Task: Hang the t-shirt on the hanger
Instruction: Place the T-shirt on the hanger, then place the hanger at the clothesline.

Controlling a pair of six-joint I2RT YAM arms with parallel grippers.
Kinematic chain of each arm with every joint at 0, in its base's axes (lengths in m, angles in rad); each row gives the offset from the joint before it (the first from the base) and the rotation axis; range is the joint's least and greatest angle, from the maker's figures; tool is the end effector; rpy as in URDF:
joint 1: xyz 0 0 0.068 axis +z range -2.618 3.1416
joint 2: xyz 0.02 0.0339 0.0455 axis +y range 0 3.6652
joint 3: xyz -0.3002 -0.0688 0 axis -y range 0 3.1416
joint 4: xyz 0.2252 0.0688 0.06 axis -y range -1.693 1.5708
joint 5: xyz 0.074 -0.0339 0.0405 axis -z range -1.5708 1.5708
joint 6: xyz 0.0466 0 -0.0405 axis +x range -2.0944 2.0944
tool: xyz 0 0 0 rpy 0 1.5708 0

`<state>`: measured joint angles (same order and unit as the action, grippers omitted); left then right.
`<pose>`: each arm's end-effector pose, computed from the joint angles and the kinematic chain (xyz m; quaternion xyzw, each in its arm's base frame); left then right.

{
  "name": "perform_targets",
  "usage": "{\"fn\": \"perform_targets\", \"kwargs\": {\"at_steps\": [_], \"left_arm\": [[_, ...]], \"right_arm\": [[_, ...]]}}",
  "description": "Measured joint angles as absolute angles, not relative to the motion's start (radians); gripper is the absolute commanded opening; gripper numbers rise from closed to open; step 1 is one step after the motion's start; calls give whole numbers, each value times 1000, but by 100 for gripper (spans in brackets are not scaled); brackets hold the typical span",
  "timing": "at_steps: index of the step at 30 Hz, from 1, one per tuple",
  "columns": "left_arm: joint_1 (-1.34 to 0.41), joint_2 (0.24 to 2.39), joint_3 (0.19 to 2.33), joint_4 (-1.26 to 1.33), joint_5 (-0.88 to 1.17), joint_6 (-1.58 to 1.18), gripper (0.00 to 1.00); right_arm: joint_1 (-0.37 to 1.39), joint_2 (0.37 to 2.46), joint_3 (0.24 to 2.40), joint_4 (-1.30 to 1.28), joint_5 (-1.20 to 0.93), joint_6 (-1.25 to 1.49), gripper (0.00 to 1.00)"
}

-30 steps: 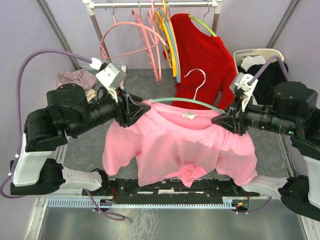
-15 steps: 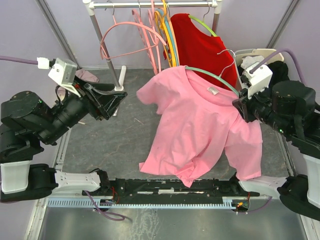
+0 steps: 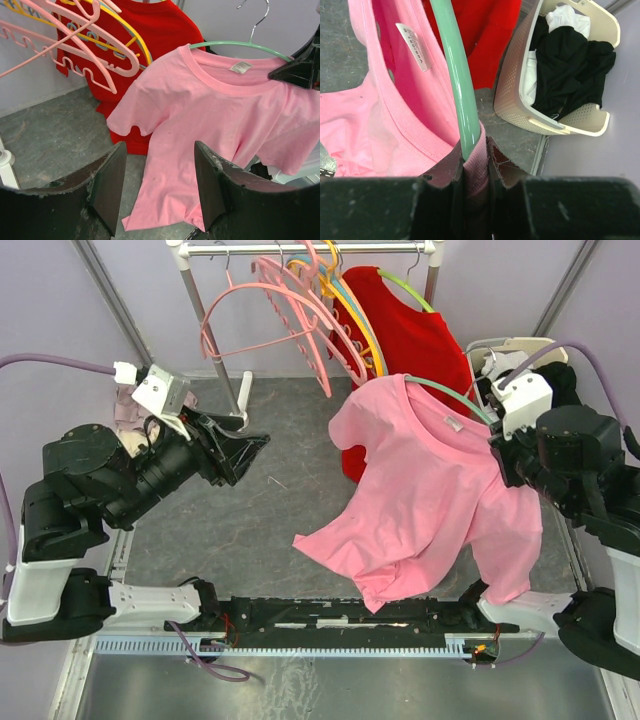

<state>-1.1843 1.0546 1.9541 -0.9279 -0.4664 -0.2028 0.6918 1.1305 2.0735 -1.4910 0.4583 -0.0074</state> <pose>0.0498 -0.0667 0.5850 0.1867 0.6912 -0.3061 0.6274 0.0706 0.0317 0.5422 -0.1865 0.8360 -0.0267 0.5154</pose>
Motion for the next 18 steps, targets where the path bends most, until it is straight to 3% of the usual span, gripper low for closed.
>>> {"fn": "perform_targets", "kwargs": {"at_steps": [18], "left_arm": [[-1184, 1027, 1935, -926, -471, -203, 63]], "right_arm": [[692, 1037, 1945, -1537, 543, 25, 1]]}}
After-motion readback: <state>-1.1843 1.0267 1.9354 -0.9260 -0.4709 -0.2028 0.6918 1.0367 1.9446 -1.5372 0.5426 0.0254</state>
